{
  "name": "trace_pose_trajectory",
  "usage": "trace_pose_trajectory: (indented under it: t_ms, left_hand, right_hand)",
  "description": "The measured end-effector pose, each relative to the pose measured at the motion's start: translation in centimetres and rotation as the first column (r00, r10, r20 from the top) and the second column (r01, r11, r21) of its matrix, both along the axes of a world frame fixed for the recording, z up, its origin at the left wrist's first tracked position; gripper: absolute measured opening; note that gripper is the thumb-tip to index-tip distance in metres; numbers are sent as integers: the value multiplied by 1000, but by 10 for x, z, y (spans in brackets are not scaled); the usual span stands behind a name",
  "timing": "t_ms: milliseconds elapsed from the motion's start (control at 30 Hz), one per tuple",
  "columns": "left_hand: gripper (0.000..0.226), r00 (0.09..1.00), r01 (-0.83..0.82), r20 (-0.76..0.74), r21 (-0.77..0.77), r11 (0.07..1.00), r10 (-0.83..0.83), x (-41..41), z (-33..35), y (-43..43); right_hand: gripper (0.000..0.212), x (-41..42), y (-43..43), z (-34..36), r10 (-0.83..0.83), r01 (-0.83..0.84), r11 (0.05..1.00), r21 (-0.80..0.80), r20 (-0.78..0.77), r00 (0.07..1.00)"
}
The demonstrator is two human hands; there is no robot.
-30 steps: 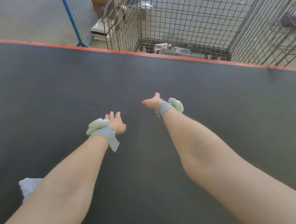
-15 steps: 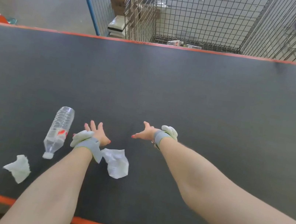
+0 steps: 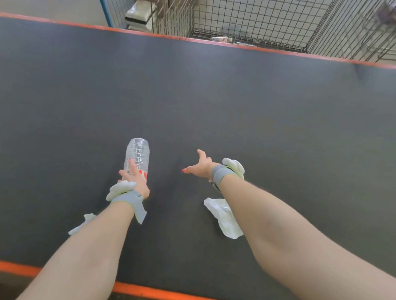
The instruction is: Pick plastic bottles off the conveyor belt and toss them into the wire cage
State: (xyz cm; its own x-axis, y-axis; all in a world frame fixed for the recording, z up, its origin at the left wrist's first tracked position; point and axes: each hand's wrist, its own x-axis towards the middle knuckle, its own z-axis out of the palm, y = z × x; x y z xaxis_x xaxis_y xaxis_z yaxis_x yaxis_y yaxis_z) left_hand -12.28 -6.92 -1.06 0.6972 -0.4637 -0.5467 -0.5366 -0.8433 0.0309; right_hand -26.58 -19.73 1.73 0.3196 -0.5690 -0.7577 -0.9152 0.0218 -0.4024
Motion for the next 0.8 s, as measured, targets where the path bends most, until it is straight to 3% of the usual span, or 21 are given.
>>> trace_pose_trajectory:
  t_ms: [100,233,400,567,667,700,800]
  left_hand:
    - [98,999,4,-53,-87,996,-9,-14,-2,-23]
    - [101,961,-72,-277,-241,968,3,-15,9,-73]
    - [107,813,-369,-565,-319,873,137,-10,31,-156]
    - [92,647,-535,-733,-240,810,210,7,47,-249]
    - [73,656,-498,-753,-373,783,58,32,80,-340]
    - [73,643,-512,-766,-455,729,-26,37,102,-371]
    - [99,636,-570,-767,-544,615,-90,52,142,-449]
  right_hand:
    - [94,-12,-16,-4,-43,42,999,-15,-17,999]
    - [96,-23,-47,-1,-77,76,997,-26,-20,997]
    - [92,-21,-106,11,-138,139,989,-56,29,990]
    - [90,-9,-183,14,-269,279,957,-82,116,956]
    - [88,7,-248,23,-369,401,909,-115,228,901]
    - [86,14,-270,32,-417,465,879,-107,303,857]
    - [77,41,-328,52,-467,582,807,-101,493,734]
